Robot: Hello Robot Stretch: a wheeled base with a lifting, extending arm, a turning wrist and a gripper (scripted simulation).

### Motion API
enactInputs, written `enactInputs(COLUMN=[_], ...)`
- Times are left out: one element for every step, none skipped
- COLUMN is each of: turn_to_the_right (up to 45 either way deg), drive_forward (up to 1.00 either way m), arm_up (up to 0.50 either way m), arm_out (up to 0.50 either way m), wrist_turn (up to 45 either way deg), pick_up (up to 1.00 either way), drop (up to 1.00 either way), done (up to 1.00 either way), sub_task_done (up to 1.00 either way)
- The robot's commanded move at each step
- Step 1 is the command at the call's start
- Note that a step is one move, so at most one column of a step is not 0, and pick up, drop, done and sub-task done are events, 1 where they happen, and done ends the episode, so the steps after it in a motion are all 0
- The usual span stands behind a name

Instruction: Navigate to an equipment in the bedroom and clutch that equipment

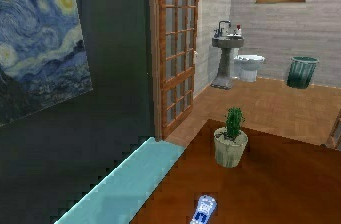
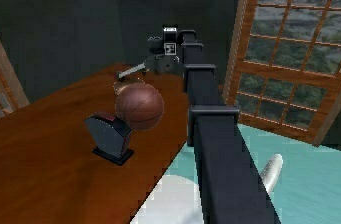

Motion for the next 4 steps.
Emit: enactInputs(turn_to_the_right=[0.0, 0.0, 0.0, 0.0], drive_forward=[0.0, 0.0, 0.0, 0.0], arm_up=[-0.2, 0.0, 0.1, 0.0], arm_out=[0.0, 0.0, 0.0, 0.0], wrist_turn=[0.0, 0.0, 0.0, 0.0], pick_up=[0.0, 1.0, 0.0, 0.0], drop=[0.0, 0.0, 0.0, 0.0], done=[0.0, 0.0, 0.0, 1.0], sub_task_done=[0.0, 0.0, 0.0, 0.0])
